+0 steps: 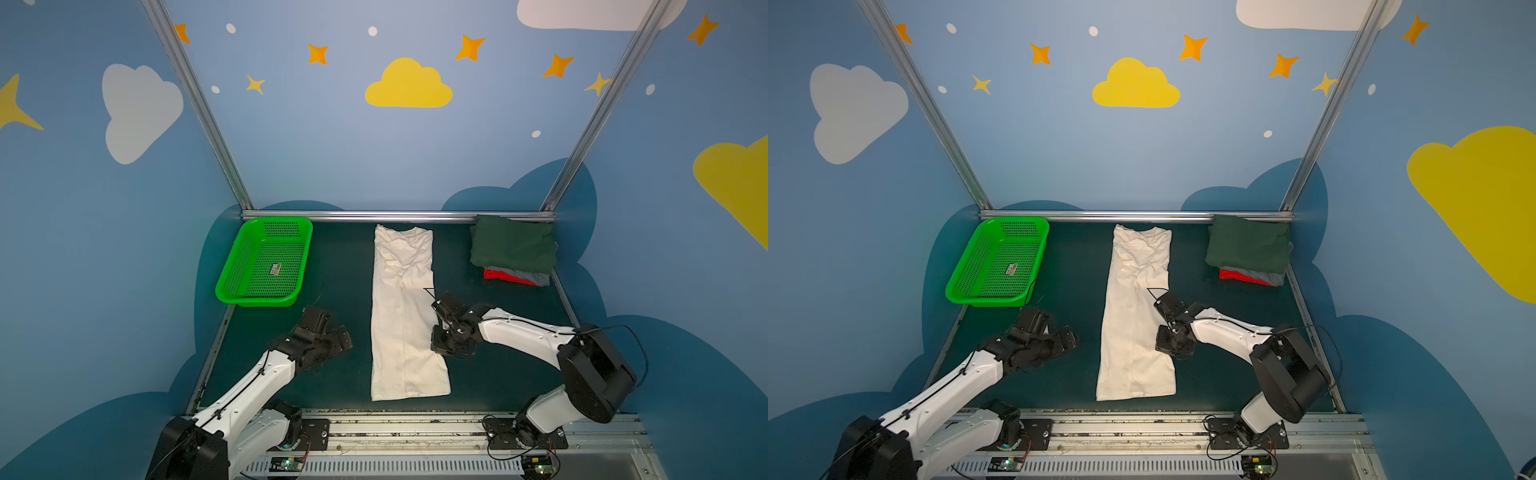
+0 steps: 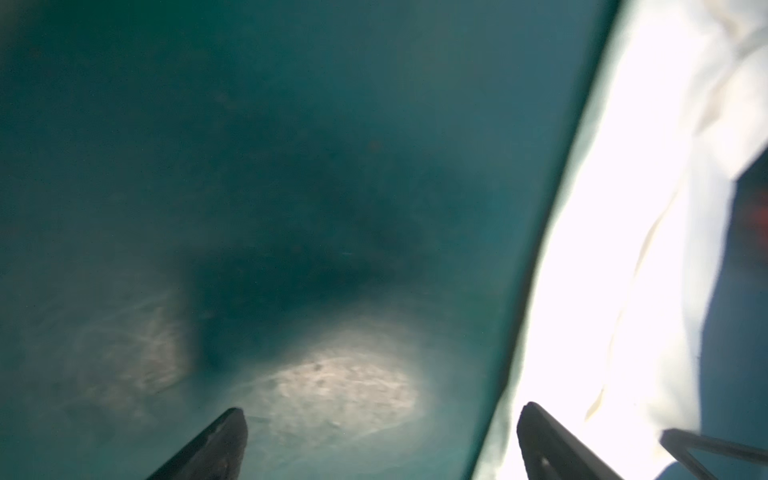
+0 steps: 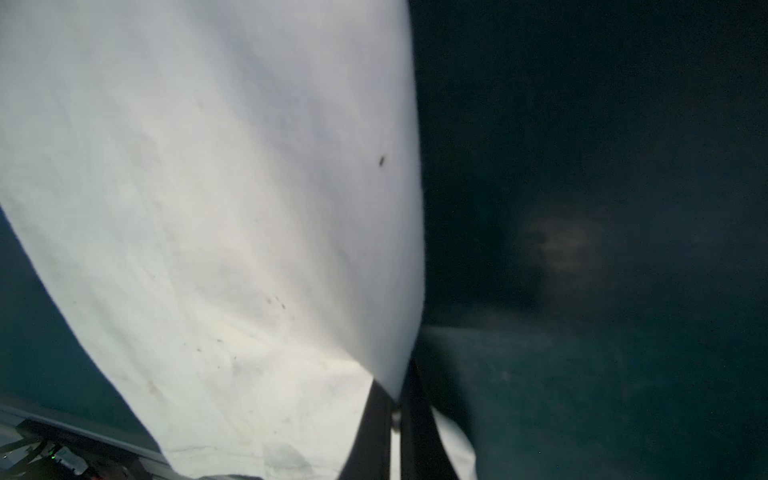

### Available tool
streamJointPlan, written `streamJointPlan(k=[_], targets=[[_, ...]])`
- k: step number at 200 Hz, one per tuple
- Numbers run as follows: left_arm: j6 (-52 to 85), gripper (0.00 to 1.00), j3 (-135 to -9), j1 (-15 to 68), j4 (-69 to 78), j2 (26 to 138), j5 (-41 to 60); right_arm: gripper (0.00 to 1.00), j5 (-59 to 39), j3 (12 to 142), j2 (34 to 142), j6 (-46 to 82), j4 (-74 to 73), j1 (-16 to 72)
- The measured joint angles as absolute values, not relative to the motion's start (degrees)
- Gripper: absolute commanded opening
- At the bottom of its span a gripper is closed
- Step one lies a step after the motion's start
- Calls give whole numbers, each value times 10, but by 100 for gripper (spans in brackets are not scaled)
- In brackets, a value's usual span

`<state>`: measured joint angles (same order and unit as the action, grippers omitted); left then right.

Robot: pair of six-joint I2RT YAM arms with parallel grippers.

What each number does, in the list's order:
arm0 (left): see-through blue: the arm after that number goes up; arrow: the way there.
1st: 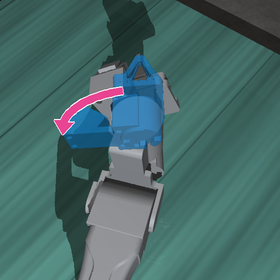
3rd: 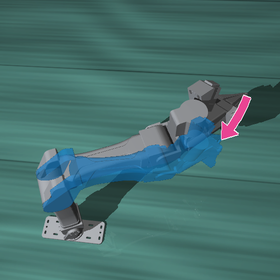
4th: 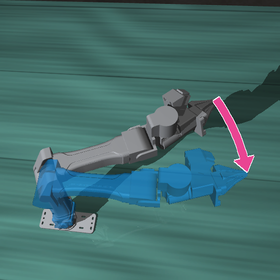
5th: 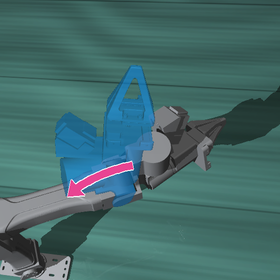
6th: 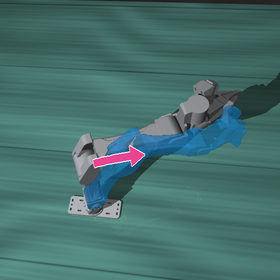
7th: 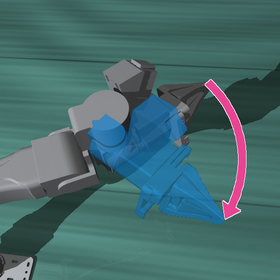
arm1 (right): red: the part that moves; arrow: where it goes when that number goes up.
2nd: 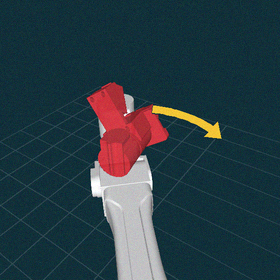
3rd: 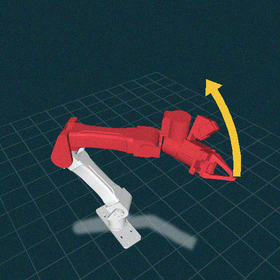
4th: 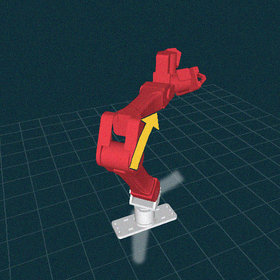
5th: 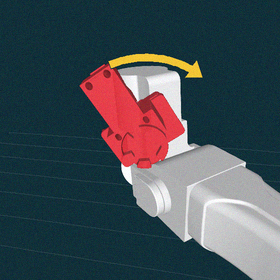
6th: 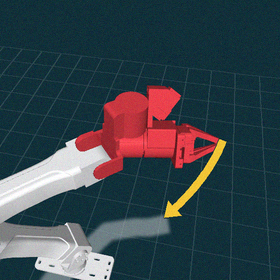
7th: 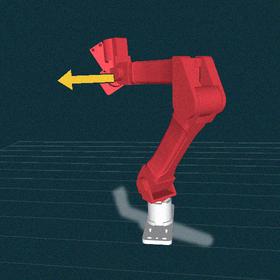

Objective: Fold and stack the t-shirts
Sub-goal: 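Grasp the near end of the white shirt with the right gripper, then lift the shirt's near end with both grippers and fold it toward the far end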

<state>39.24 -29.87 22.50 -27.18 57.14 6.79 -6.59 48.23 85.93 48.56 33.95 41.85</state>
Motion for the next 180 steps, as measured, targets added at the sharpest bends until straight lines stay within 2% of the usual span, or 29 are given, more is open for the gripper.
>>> streamJointPlan(k=[16, 26, 33, 103, 131, 145, 180], targets=[[393, 100, -312, 240, -270, 575, 68, 56, -64, 466, 842, 479, 351, 409], [393, 100, -319, 252, -270, 582, 67, 69, -60, 459, 832, 477, 359, 404], [393, 100, -323, 261, -269, 588, 66, 73, -60, 453, 823, 475, 364, 403], [422, 100, -313, 378, -262, 604, 66, 75, -76, 357, 672, 477, 397, 403], [441, 98, -295, 417, -252, 604, 66, 72, -89, 307, 637, 485, 408, 409], [451, 96, -282, 431, -245, 604, 66, 67, -98, 284, 623, 490, 408, 412], [476, 92, -262, 468, -240, 610, 80, 64, -127, 260, 587, 506, 388, 430]])
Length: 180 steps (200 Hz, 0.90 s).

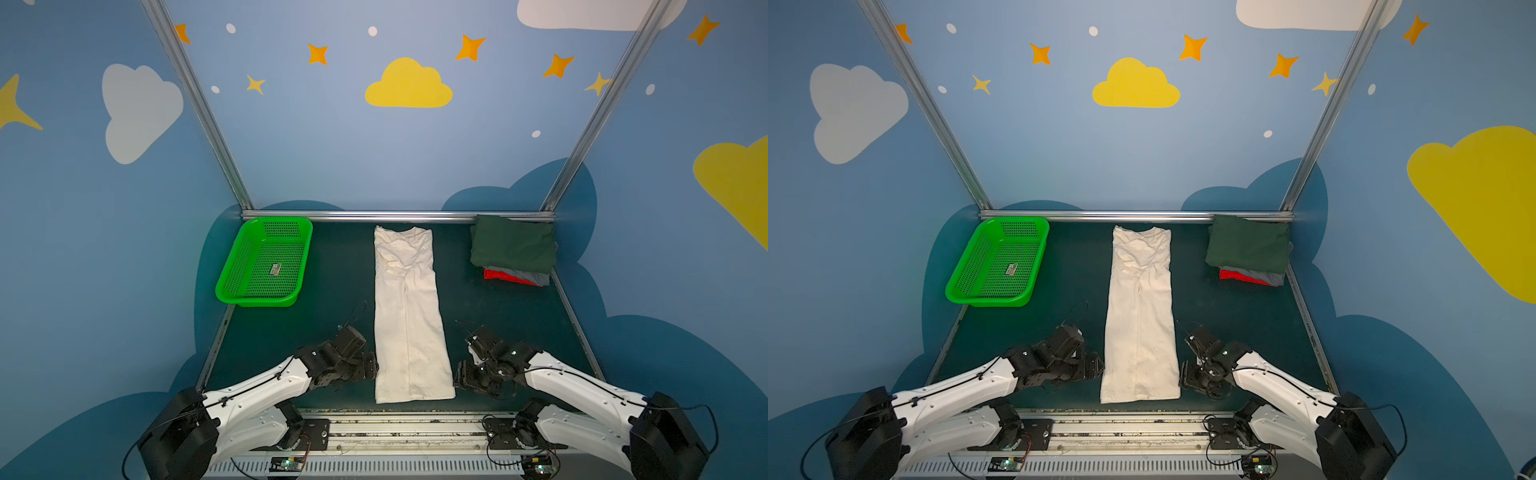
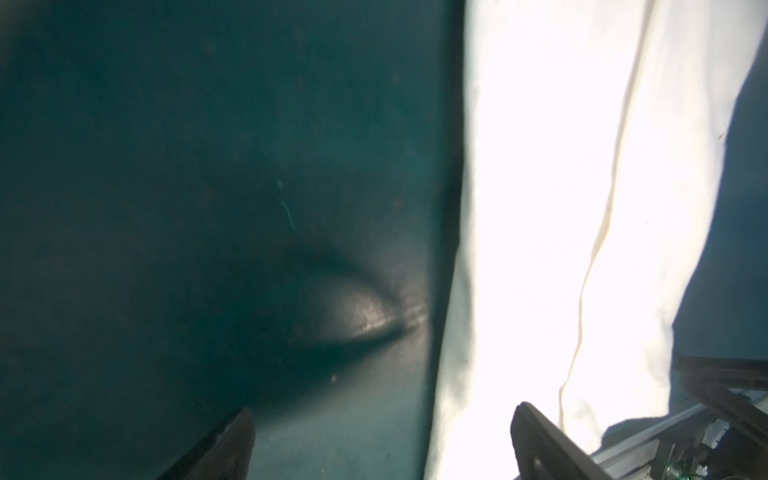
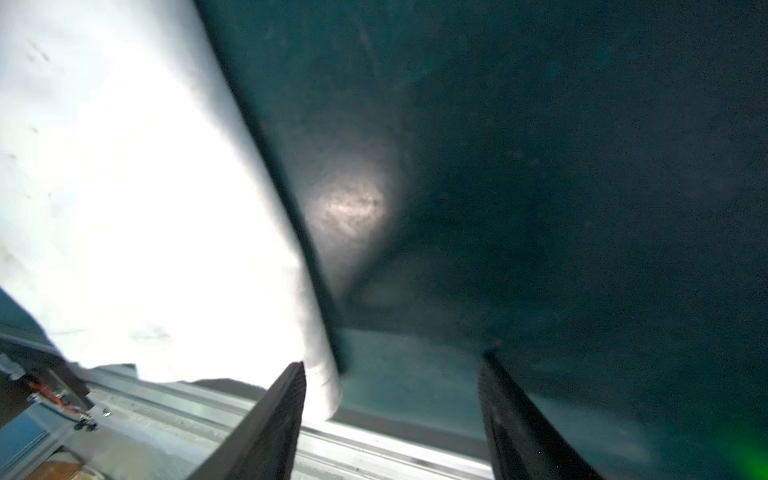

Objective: Fold and stack the t-shirts
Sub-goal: 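Lift the shirt's near end with both grippers and fold it toward the far end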

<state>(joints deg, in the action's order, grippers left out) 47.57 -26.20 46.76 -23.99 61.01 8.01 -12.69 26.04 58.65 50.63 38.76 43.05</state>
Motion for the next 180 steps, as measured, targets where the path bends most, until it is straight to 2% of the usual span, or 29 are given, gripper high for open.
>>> streamJointPlan(k=[38, 87, 111, 137, 180], targets=[[501, 87, -245, 501, -216, 599, 89, 60, -159, 224, 533, 537, 349, 455], [517, 83, -254, 540, -177, 636, 88, 54, -178, 213, 529, 559, 325, 467], [524, 71, -261, 558, -153, 663, 88, 46, -187, 204, 528, 571, 312, 477], [529, 53, -269, 574, -135, 691, 92, 40, -190, 199, 525, 580, 304, 482], [539, 35, -279, 585, -115, 726, 112, 34, -194, 198, 538, 583, 290, 482]])
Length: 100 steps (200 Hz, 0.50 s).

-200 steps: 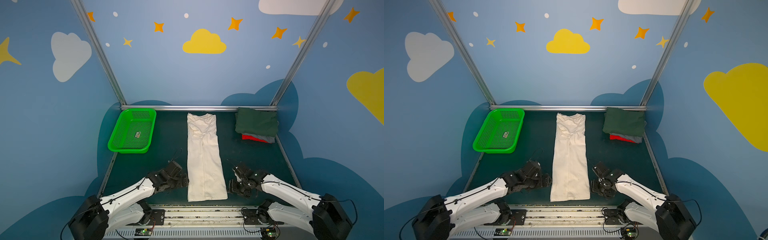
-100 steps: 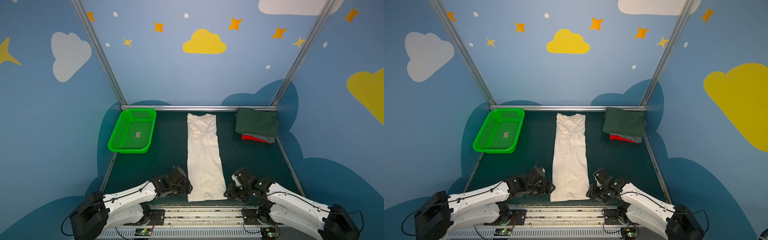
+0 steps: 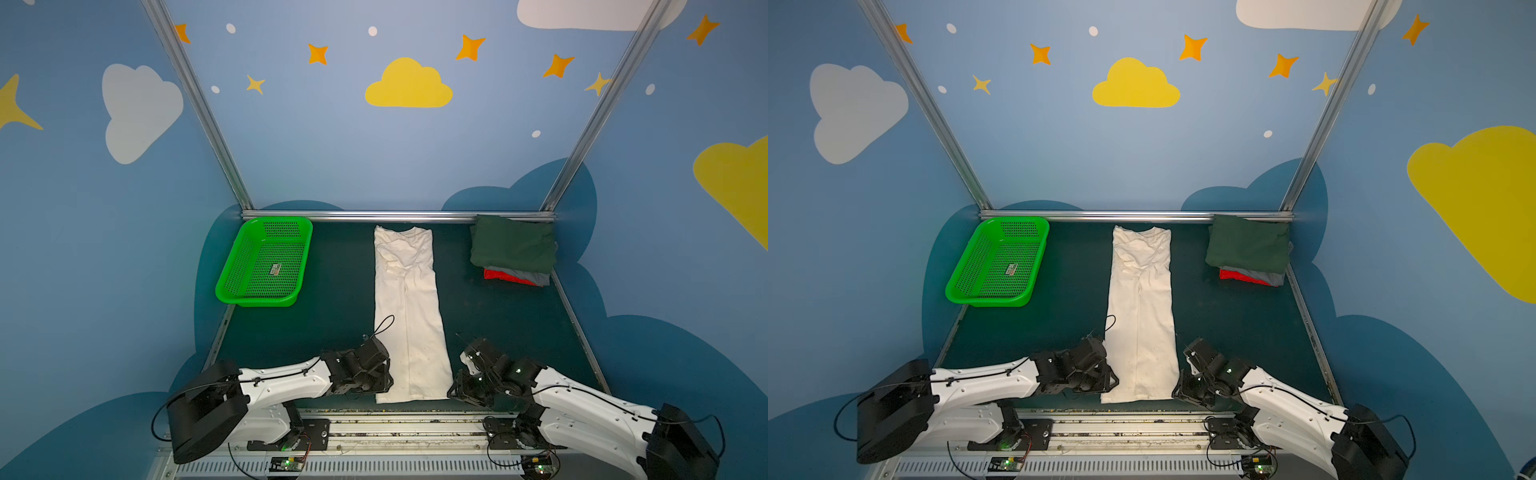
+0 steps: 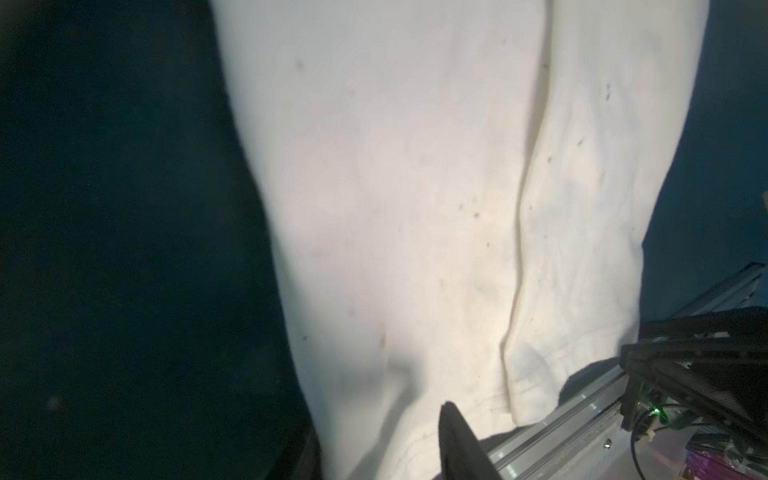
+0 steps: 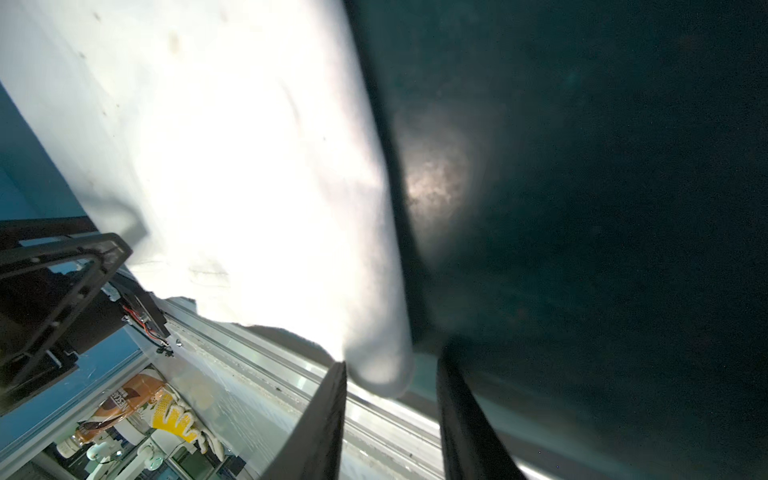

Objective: Fold and stack the t-shirts
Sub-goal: 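Lift the shirt's near end with both grippers and fold it toward the far end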

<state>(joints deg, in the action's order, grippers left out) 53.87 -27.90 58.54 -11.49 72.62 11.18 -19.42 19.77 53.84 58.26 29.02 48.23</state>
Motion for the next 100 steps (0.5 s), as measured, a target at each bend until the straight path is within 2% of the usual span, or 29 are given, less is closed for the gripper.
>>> streamJointPlan(k=[13, 19, 36, 45, 55, 100], targets=[[540, 27, -279, 587, -114, 731, 115, 29, -197, 198, 545, 582, 283, 482], [541, 25, -279, 588, -114, 733, 116, 18, -197, 198, 548, 580, 281, 482], [540, 15, -280, 590, -115, 738, 117, 0, -197, 197, 561, 582, 272, 482], [540, 12, -283, 590, -118, 742, 118, 0, -199, 199, 567, 576, 270, 482], [539, 4, -288, 591, -124, 749, 118, 0, -200, 202, 573, 577, 269, 483], [525, 3, -323, 593, -162, 778, 116, 0, -199, 213, 583, 564, 279, 485]])
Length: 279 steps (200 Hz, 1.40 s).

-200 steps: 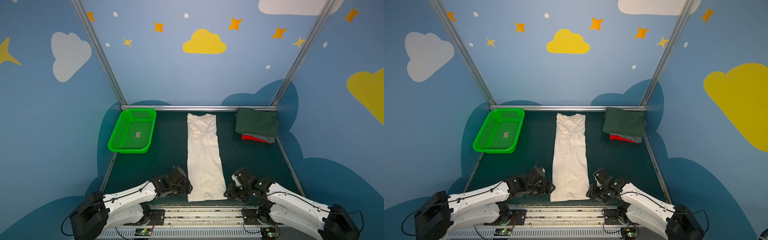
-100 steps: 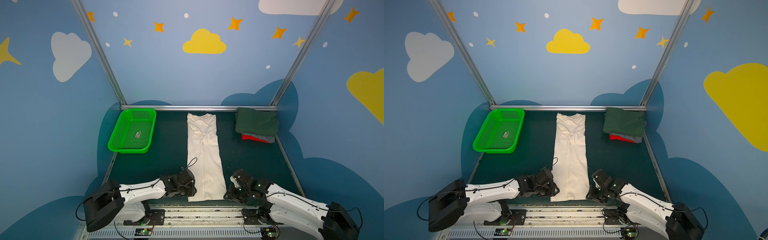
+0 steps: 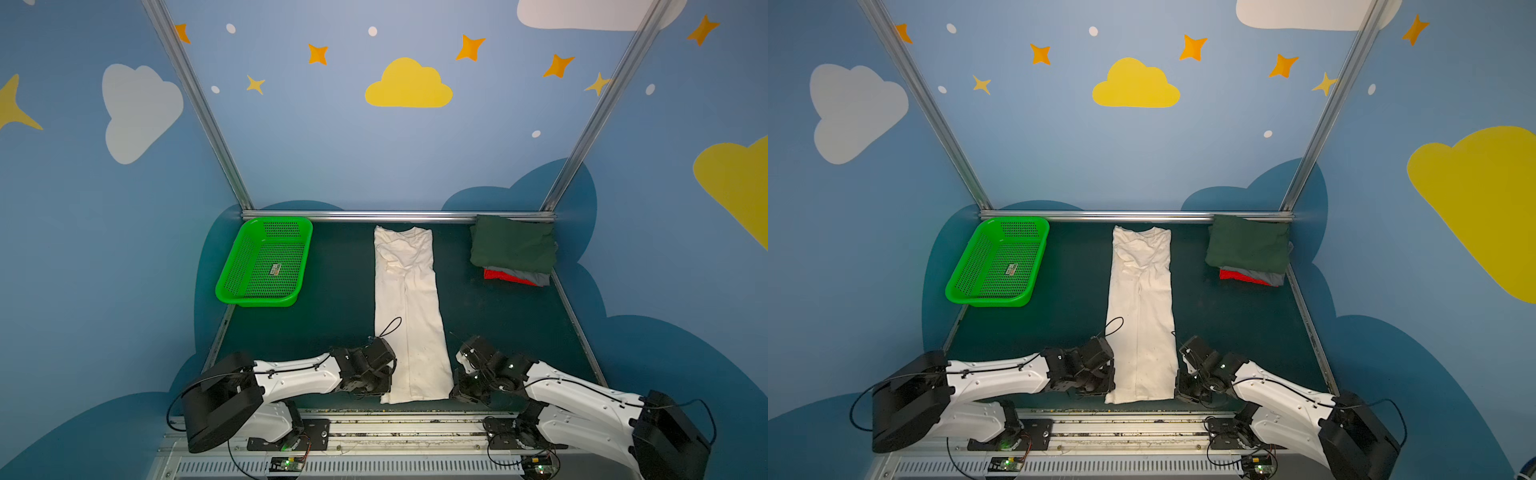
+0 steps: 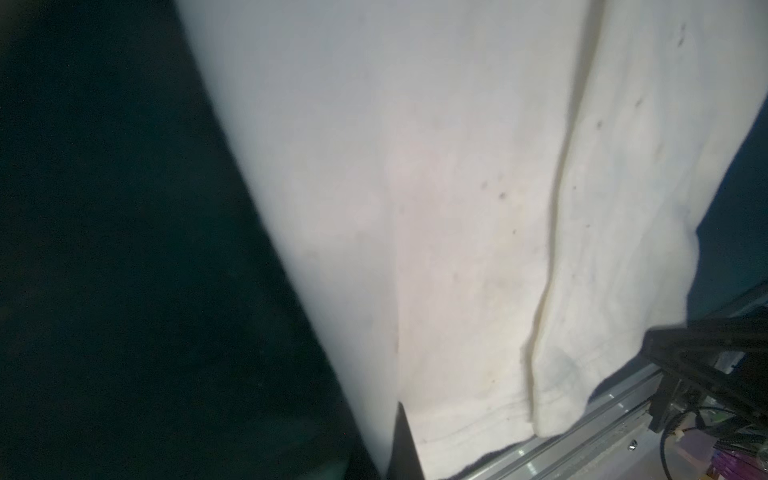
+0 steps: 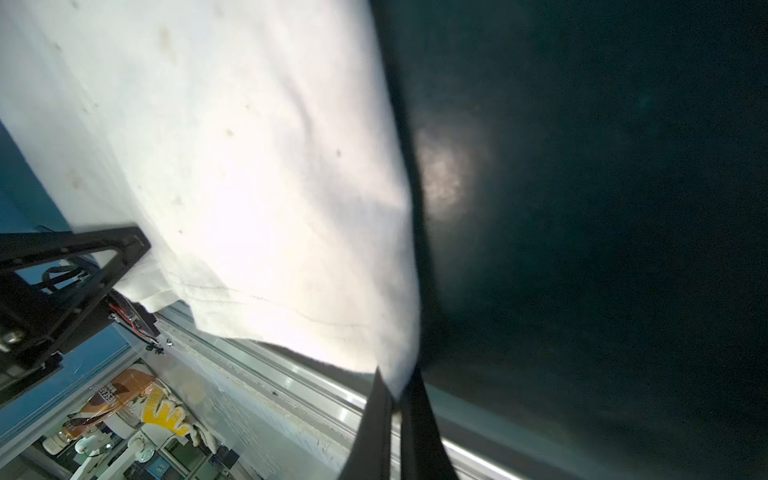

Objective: Fold and stack the t-shirts
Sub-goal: 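Lift the shirt's near end with both grippers and fold it toward the far end, then lay the lifted end onto the far half and open both grippers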

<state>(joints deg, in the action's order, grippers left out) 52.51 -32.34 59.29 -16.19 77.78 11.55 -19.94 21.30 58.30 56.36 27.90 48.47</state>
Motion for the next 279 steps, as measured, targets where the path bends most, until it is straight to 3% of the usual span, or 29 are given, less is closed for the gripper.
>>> streamJointPlan(k=[71, 129, 191, 279], targets=[[514, 3, -369, 587, -245, 763, 83, 0, -183, 232, 515, 570, 294, 474], [512, 3, -400, 516, -256, 749, 88, 0, -168, 275, 511, 566, 292, 425], [486, 3, -477, 415, -264, 753, 101, 0, -159, 381, 614, 528, 278, 353], [443, 3, -590, 306, -268, 874, 157, 0, -181, 595, 824, 439, 278, 294]])
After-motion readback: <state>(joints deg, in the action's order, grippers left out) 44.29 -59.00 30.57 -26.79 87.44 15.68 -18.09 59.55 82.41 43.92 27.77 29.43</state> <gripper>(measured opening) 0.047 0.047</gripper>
